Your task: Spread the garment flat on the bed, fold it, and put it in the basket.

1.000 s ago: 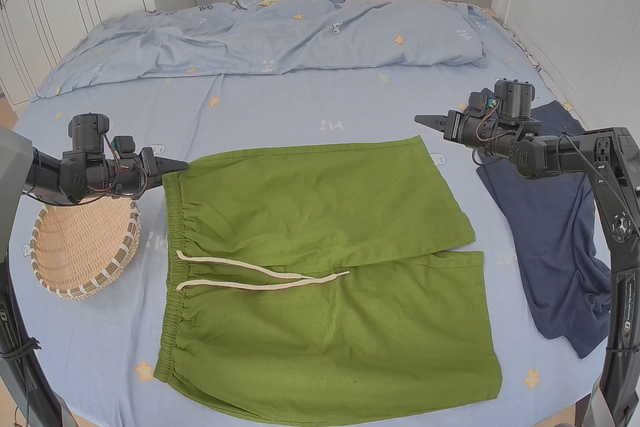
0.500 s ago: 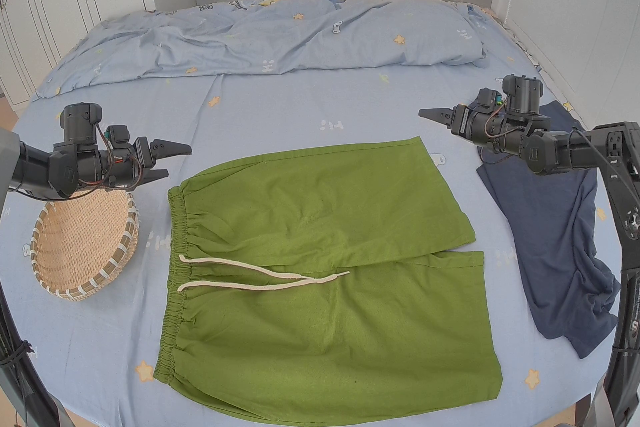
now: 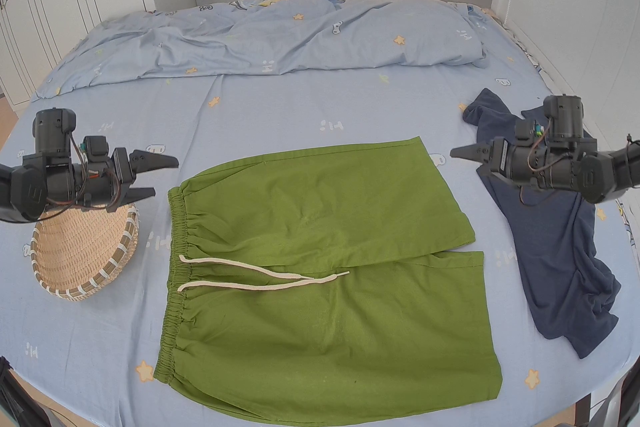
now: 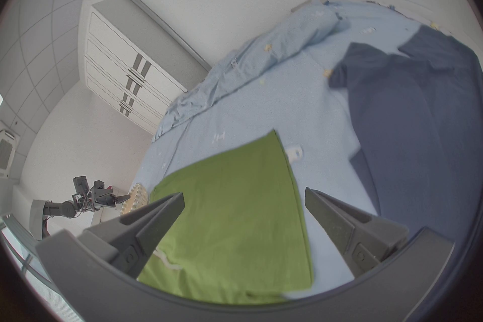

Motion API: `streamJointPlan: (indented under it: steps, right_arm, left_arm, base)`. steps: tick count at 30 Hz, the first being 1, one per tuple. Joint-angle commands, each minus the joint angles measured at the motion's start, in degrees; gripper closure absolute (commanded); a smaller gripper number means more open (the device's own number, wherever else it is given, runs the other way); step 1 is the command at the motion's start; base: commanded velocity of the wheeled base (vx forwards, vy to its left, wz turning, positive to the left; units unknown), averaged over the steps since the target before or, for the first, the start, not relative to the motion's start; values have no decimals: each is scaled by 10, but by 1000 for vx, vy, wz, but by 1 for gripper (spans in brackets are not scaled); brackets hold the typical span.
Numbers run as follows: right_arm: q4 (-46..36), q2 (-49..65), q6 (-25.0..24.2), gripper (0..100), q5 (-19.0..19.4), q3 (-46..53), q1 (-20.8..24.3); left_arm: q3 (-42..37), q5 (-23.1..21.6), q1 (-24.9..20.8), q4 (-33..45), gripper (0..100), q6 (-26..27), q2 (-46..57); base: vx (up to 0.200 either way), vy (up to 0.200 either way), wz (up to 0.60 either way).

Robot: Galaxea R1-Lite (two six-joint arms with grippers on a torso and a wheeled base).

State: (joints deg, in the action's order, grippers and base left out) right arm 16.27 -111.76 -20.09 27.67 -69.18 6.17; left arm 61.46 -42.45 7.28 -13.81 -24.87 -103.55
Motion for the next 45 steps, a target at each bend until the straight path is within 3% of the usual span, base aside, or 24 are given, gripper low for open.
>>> streamJointPlan:
  steps: [1,7,14,17,19,21,23,24,32,37,45]
  right_arm:
    - [17,255,-7,0,7,347,1]
    - [35,346,-9,0,43,505,-3]
    - [35,386,-9,0,49,582,-5]
    - [35,414,-9,0,50,617,-6]
    - [32,436,-9,0,50,642,-5]
    - [32,449,-12,0,50,659,-5]
    - [32,449,-12,0,50,661,-5]
    - [32,454,-12,0,51,681,-4]
    - [31,454,-12,0,53,692,0]
    - [34,452,-12,0,53,691,0]
    - [35,453,-12,0,53,691,0]
  left_arm:
    - [-270,-6,18,-2,0,-17,121]
    - [-387,-19,29,1,0,-14,176]
    - [-470,-22,34,-1,0,9,200]
    - [-502,-22,42,0,0,54,197]
    - [-519,-18,57,2,0,124,189]
    - [-524,-16,71,5,0,176,175]
    - [-525,-16,72,5,0,178,174]
    - [-534,-16,79,4,0,218,152]
    - [-525,-15,79,-3,0,238,98]
    - [-493,-16,70,-30,0,240,8]
    - [-492,-17,55,-64,0,239,-17]
  base:
    - [0,0,0]
    - [0,0,0]
    - [0,0,0]
    - [0,0,0]
    - [0,0,0]
    - [0,0,0]
    - [0,0,0]
    - [0,0,0]
    - [0,0,0]
    - [0,0,0]
    - [0,0,0]
